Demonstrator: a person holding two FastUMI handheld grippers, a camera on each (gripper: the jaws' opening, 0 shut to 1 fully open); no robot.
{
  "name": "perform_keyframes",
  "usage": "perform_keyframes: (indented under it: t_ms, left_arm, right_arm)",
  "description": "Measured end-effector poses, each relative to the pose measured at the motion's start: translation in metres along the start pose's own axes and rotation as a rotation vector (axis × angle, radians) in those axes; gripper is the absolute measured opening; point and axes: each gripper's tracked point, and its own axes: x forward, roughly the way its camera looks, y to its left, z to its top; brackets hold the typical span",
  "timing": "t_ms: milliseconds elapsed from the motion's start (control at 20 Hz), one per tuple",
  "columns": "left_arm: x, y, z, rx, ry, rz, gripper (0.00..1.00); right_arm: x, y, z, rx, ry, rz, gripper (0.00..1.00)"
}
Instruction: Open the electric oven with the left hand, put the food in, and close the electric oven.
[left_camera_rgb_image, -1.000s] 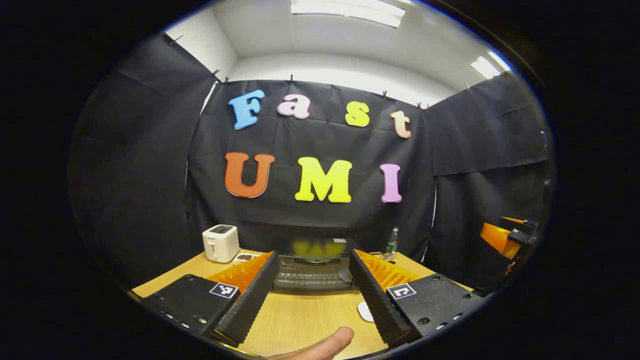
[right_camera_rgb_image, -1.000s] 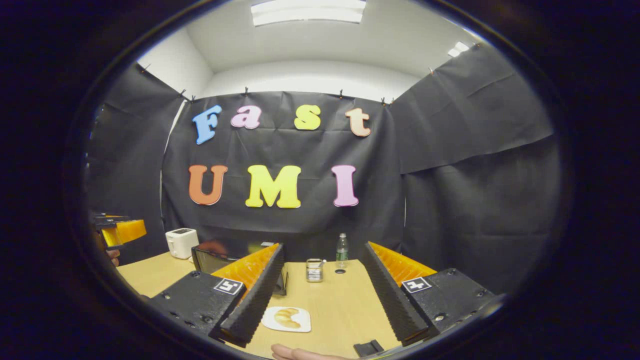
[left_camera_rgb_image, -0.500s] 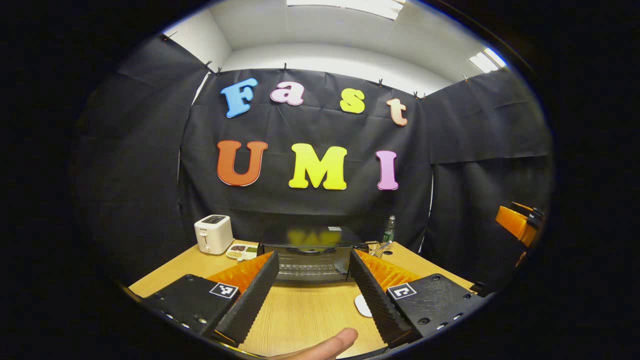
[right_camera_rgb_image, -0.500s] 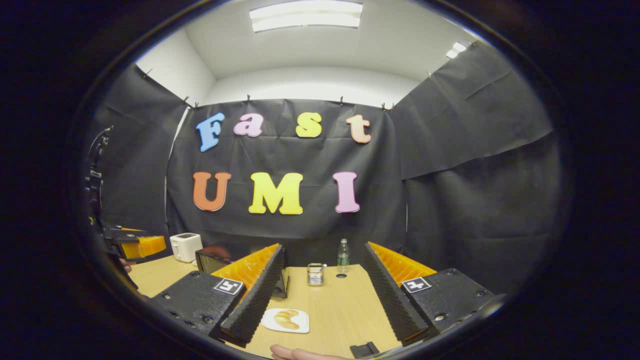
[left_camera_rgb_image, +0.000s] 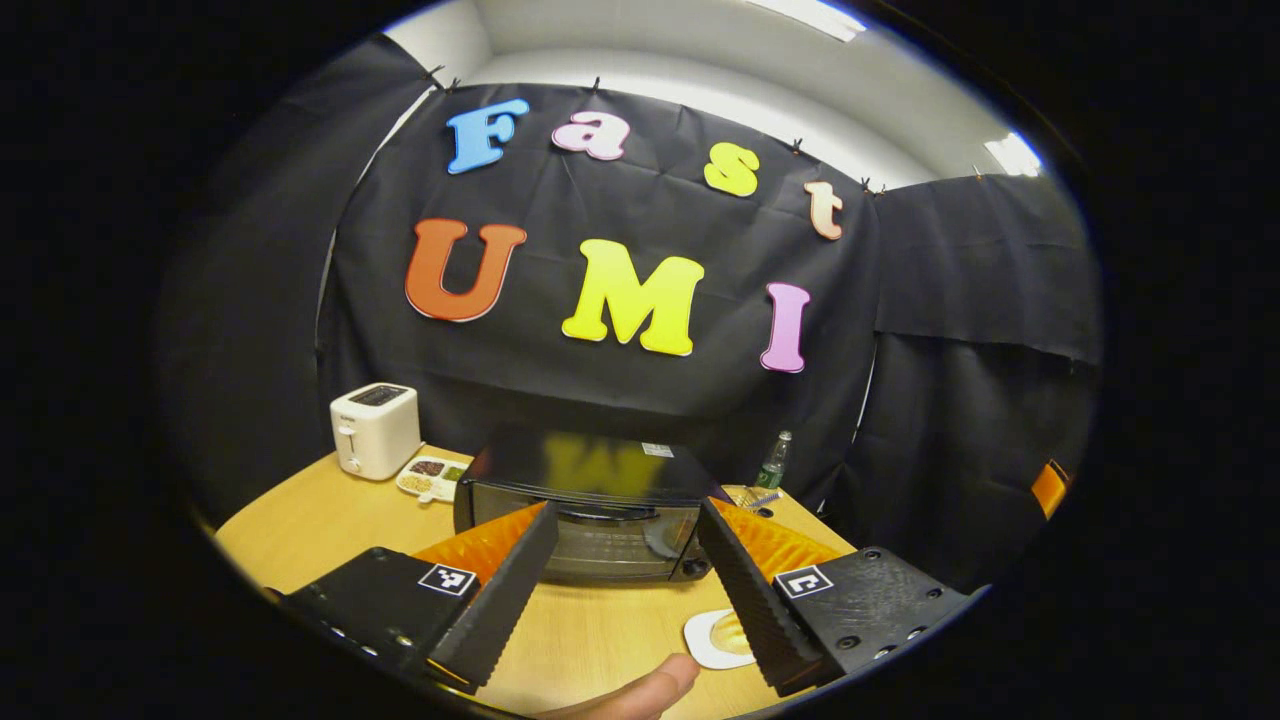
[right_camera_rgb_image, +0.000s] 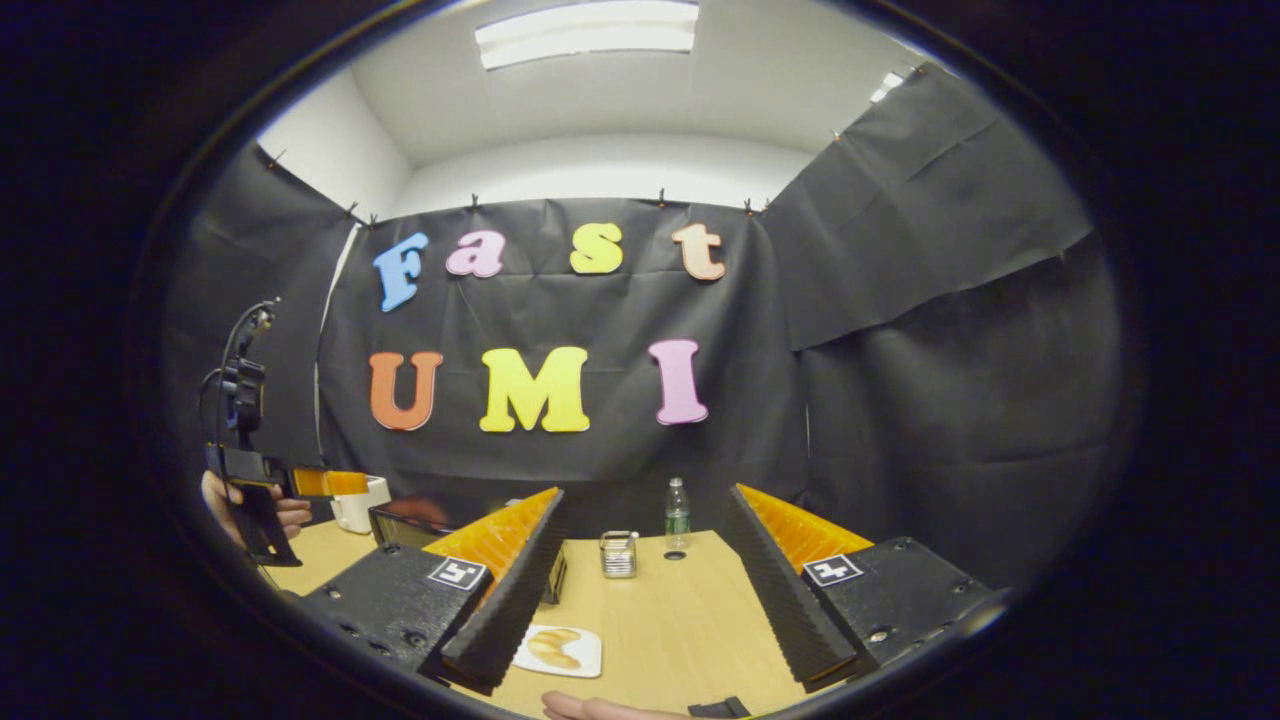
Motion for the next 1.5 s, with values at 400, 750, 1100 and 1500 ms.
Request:
perform_keyframes:
  t_ms: [400,750,1100,1500]
  left_arm:
    - [0.120,0.030,-0.039,0.086,0.125,0.084,0.93]
    - [0.156,0.036,-0.075,0.151,0.230,0.137,0.93]
    - [0.146,0.033,-0.083,0.123,0.235,0.144,0.98]
    - [0.089,0.026,-0.106,0.161,0.221,0.138,0.98]
  right_arm:
    - [0.028,-0.024,-0.048,0.028,0.093,0.012,0.96]
    - [0.037,-0.031,-0.067,0.048,0.122,0.000,0.96]
    - [0.036,-0.034,-0.075,0.036,0.131,-0.020,0.96]
    - [0.022,0.000,-0.083,0.053,0.181,0.028,0.97]
